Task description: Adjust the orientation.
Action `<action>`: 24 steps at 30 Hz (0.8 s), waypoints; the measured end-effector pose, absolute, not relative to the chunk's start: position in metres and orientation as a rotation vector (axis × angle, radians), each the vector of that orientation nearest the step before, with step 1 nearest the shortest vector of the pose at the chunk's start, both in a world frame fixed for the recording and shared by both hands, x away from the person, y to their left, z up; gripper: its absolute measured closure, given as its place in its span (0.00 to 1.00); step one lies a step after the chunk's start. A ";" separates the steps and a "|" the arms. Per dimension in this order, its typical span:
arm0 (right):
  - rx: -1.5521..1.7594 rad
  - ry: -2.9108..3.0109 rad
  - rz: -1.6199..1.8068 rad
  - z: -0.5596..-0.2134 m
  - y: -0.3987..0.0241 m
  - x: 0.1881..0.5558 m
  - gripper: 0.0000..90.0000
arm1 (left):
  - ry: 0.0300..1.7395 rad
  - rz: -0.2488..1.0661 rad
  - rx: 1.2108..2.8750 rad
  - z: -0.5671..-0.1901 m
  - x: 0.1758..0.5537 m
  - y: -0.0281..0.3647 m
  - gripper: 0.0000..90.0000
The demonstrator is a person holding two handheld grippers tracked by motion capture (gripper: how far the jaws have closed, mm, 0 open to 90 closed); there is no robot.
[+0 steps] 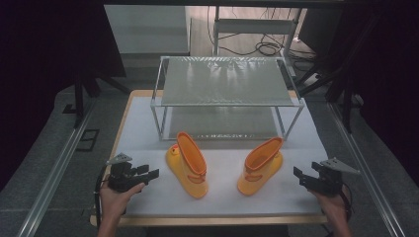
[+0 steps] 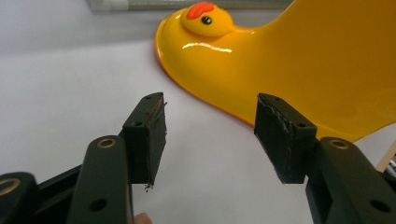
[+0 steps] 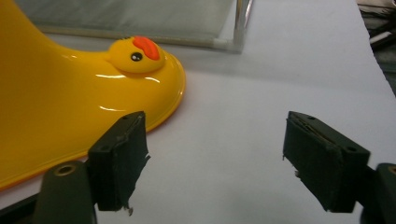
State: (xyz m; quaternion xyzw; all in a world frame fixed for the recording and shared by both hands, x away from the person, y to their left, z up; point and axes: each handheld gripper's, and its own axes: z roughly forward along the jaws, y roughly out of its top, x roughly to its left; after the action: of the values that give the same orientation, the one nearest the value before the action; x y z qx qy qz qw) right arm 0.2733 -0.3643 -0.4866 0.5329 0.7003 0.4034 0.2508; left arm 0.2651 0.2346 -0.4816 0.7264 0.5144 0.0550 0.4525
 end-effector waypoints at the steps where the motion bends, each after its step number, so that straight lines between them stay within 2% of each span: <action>1: 1.443 1.904 1.111 -0.485 -0.366 0.273 0.28 | 1.273 0.140 1.787 -0.481 0.265 0.235 0.49; 5: 1.439 1.891 1.152 -0.481 -0.370 0.271 0.33 | 1.269 0.154 1.772 -0.481 0.263 0.235 0.51; 7: 1.437 1.889 1.162 -0.482 -0.370 0.271 0.34 | 1.258 0.155 1.764 -0.480 0.262 0.233 0.56; 13: 1.438 1.900 1.191 -0.483 -0.368 0.271 0.36 | 1.236 0.177 1.780 -0.475 0.258 0.224 0.88; 15: 1.430 1.905 1.195 -0.484 -0.368 0.270 0.36 | 1.227 0.183 1.794 -0.472 0.257 0.219 0.95; 18: 1.426 1.910 1.186 -0.485 -0.369 0.271 0.37 | 1.196 0.177 1.802 -0.468 0.251 0.209 0.99; 24: 1.447 1.895 1.183 -0.488 -0.372 0.272 0.38 | 1.167 0.189 1.803 -0.465 0.236 0.195 1.00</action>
State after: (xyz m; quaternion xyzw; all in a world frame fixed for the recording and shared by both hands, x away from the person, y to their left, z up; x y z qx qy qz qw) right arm 0.2721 -0.3722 -0.4879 0.5282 0.6916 0.4316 0.2375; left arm 0.2363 0.1946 -0.4655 0.7368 0.4770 0.0774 0.4729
